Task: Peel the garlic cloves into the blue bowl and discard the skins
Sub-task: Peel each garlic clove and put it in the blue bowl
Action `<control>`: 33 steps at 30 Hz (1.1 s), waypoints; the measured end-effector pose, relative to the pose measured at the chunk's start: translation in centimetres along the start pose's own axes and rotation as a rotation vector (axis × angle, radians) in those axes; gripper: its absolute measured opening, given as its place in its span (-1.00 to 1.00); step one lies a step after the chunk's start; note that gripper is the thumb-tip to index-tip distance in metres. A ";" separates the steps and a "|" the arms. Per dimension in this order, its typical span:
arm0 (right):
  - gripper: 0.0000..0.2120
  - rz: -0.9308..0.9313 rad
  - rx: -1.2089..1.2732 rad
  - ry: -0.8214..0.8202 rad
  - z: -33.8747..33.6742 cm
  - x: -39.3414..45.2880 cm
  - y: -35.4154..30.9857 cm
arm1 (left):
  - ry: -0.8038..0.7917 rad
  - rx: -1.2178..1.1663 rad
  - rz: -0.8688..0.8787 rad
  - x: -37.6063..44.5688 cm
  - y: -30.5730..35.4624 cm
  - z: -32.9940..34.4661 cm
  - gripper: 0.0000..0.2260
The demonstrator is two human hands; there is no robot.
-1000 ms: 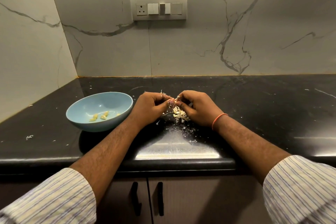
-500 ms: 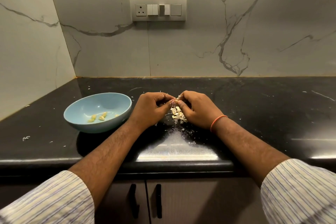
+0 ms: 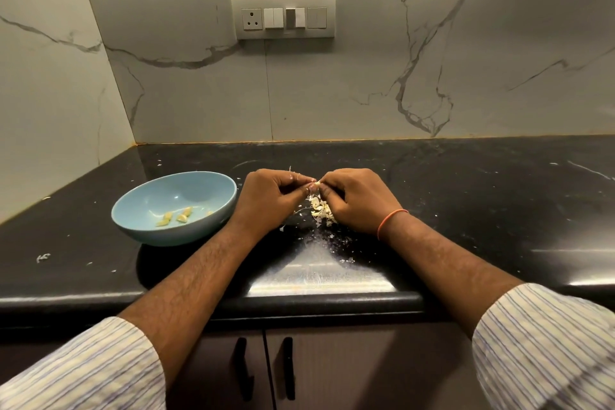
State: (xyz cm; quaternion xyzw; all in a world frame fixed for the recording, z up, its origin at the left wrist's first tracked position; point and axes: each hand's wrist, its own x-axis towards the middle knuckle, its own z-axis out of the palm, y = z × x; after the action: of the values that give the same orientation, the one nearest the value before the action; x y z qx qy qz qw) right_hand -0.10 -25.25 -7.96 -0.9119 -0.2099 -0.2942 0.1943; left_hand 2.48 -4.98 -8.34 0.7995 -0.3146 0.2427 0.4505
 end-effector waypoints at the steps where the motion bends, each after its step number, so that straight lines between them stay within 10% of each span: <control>1: -0.83 0.009 -0.016 0.011 0.0 0.0 -0.1 | 0.009 0.004 0.025 -0.1 0.1 0.0 -0.84; 33: -0.90 0.067 0.125 -0.013 -0.6 -0.2 0.5 | -0.097 -0.014 -0.002 0.1 0.2 0.0 -0.87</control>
State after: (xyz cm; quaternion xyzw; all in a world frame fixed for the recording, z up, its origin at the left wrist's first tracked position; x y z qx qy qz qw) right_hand -0.26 -26.01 -7.79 -0.9064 -0.1985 -0.2680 0.2593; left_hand 2.41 -5.10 -8.21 0.8073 -0.3373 0.2009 0.4405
